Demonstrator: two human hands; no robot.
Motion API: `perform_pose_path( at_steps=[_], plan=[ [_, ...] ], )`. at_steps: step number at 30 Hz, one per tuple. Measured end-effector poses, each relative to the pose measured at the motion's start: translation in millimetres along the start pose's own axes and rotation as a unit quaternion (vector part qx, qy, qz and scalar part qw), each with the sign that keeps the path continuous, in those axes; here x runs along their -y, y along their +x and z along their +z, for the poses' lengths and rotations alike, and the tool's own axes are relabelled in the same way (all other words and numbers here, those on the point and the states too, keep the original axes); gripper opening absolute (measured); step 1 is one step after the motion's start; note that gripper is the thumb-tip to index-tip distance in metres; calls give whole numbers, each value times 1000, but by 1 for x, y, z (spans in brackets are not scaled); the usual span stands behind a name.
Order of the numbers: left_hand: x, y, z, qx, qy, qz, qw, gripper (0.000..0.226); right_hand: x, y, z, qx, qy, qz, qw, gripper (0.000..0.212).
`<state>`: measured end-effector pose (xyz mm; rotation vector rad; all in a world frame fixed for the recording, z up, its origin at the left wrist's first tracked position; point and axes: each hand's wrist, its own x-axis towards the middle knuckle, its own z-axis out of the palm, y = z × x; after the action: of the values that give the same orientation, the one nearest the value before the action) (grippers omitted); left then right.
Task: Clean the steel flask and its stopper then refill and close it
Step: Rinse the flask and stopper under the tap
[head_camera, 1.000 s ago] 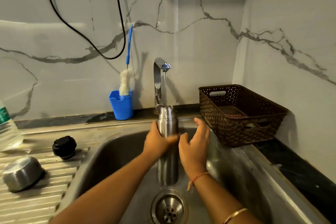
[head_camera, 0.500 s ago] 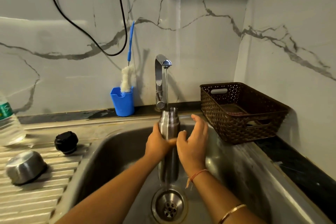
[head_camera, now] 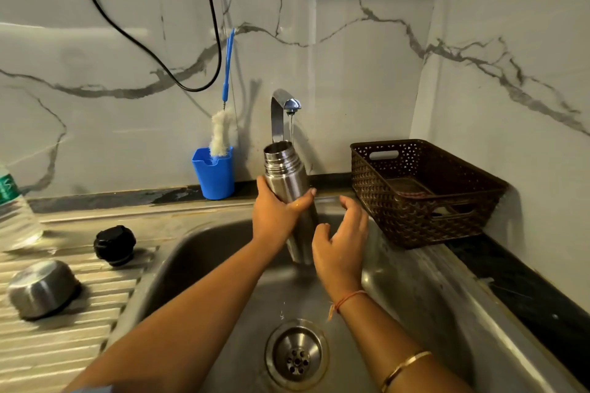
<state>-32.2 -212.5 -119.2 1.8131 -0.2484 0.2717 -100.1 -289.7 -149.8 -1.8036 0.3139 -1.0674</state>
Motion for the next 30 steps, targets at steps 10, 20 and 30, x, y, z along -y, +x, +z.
perform_pose_path(
  at_steps=[10,20,30],
  plan=[
    [27,-5,-5,161,161,-112,967,86,-4,0,-1,18,-13,8,1000,53],
    [4,13,-16,184,70,-180,964,83,-11,4,6,215,53,254,942,40],
    [-22,13,-39,473,266,-217,812,64,-24,16,6,204,292,471,807,59]
  ],
)
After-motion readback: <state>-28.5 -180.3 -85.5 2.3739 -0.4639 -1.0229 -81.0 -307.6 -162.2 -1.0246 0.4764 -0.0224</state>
